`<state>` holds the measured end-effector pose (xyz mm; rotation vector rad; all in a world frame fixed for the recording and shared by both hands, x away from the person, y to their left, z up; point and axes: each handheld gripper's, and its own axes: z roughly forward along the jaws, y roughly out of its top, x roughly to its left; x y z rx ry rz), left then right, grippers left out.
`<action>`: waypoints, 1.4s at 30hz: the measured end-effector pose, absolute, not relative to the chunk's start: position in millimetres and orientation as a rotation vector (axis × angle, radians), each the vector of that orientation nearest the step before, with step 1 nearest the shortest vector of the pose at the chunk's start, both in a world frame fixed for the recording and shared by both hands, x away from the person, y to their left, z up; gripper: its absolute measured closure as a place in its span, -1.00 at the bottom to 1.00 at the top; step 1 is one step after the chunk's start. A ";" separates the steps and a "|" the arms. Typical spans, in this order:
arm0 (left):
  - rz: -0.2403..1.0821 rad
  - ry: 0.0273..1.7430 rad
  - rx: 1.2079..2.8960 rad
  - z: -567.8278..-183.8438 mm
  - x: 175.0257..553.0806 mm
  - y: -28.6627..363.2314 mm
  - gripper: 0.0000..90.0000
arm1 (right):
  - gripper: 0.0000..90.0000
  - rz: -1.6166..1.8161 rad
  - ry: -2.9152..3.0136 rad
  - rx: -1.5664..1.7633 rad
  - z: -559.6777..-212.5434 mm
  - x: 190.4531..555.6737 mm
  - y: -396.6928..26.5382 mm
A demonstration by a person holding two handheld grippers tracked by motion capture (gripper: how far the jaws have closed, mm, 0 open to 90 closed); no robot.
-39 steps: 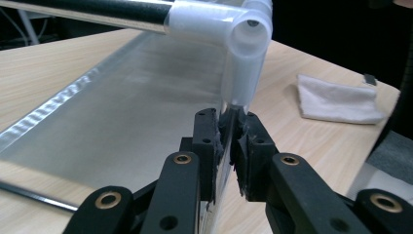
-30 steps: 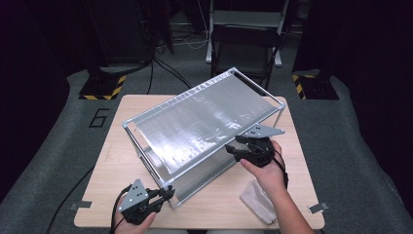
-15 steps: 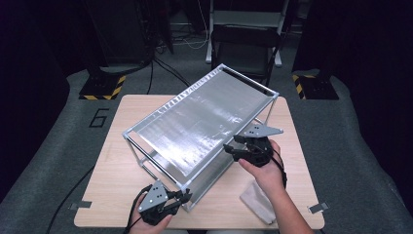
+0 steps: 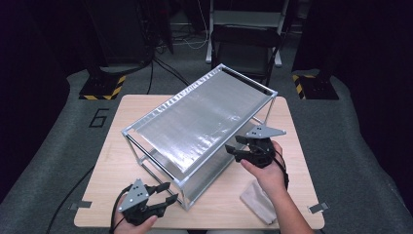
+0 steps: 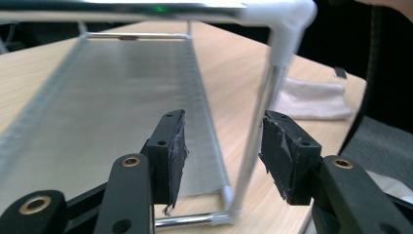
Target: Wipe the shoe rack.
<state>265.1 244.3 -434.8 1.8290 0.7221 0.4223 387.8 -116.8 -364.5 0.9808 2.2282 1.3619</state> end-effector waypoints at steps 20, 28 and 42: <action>0.598 1.076 1.694 -454.6 330.1 337.7 0.06 | 0.02 1.380 2.226 0.997 -369.4 384.2 -116.5; 0.629 1.088 1.676 -454.9 349.8 352.3 0.05 | 0.02 1.383 2.229 0.981 -370.0 383.9 -114.8; 0.700 1.107 1.671 -443.3 382.2 357.3 0.09 | 0.02 1.387 2.235 0.975 -370.1 381.4 -110.3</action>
